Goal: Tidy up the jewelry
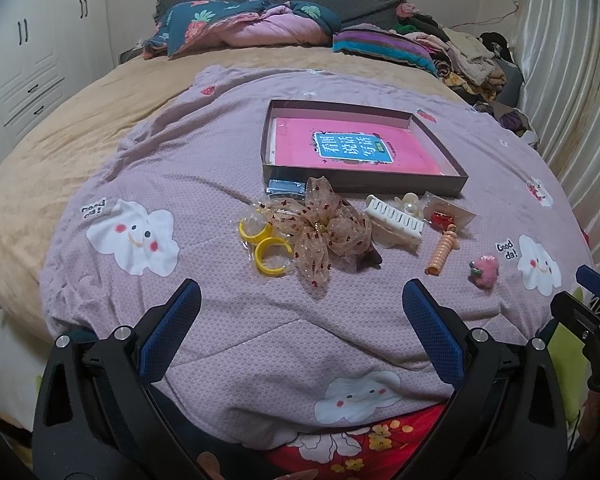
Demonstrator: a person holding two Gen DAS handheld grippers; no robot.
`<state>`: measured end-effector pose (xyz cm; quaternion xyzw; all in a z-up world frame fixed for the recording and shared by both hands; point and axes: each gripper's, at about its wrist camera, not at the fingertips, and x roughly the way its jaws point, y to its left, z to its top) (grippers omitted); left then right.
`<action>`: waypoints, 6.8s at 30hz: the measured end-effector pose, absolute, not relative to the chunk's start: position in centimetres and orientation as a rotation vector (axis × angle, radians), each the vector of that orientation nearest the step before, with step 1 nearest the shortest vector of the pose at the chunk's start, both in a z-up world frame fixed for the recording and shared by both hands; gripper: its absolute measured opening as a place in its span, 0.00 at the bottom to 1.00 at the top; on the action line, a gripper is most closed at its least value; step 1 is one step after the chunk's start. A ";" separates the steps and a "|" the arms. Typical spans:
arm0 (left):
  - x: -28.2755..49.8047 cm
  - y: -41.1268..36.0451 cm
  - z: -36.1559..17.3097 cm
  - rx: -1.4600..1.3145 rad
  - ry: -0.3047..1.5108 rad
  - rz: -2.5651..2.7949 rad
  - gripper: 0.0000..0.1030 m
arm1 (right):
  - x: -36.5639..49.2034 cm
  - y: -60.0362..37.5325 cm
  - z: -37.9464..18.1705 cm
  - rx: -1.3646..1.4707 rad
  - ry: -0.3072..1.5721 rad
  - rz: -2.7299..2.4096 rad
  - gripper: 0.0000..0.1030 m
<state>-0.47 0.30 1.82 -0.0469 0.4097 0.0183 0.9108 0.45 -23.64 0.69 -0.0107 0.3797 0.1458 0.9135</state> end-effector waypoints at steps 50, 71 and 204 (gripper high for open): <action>6.5 2.1 -1.1 -0.149 0.942 -0.010 0.92 | 6.7 -22.1 -0.6 -0.039 0.837 0.374 0.96; 13.7 1.5 -3.7 -0.126 1.018 -0.212 0.66 | 12.0 -22.1 -3.5 -0.024 0.904 0.323 0.96; 12.0 3.1 6.5 -0.204 0.800 -0.129 0.91 | 13.5 -27.2 5.1 0.108 0.660 0.293 0.85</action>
